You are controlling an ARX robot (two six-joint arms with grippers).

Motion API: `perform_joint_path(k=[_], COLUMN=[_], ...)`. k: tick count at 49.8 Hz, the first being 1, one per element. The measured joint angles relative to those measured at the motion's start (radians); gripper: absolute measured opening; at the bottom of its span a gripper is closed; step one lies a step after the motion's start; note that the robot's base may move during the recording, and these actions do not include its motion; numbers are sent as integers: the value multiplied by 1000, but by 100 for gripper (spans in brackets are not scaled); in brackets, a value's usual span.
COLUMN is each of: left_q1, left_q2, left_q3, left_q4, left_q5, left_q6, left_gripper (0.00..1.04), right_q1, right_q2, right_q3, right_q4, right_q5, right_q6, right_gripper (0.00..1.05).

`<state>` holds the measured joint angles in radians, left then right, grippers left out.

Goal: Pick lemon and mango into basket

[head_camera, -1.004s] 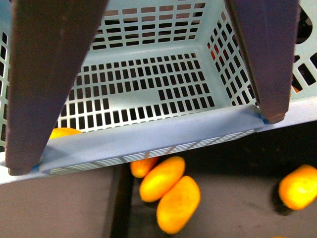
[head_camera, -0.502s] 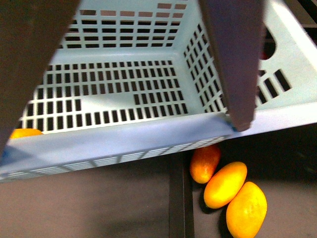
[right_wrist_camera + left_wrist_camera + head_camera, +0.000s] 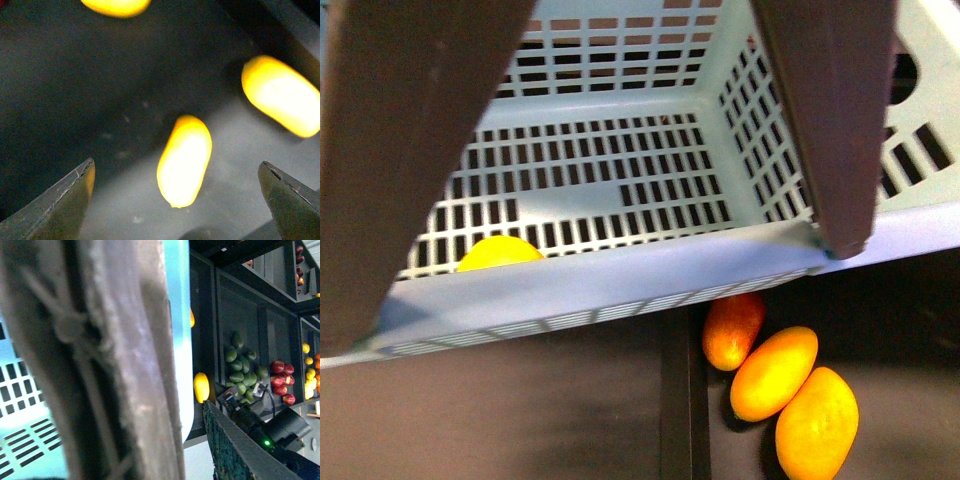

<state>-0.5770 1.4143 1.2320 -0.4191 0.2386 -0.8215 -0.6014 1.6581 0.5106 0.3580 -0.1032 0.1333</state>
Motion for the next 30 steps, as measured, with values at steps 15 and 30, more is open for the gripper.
perform_joint_path(k=[15,30], left_q1=[1,1], left_q2=[0,0], left_q3=[0,0], left_q4=[0,0], left_q5=[1,8], left_q6=[0,0], left_gripper=[28,28], right_q1=[-67,-55], right_q2=[337,508], right_q3=[33,97], right_q4=[122,188], right_q5=[1,16], right_q6=[-50,-22], right_gripper=[96,96])
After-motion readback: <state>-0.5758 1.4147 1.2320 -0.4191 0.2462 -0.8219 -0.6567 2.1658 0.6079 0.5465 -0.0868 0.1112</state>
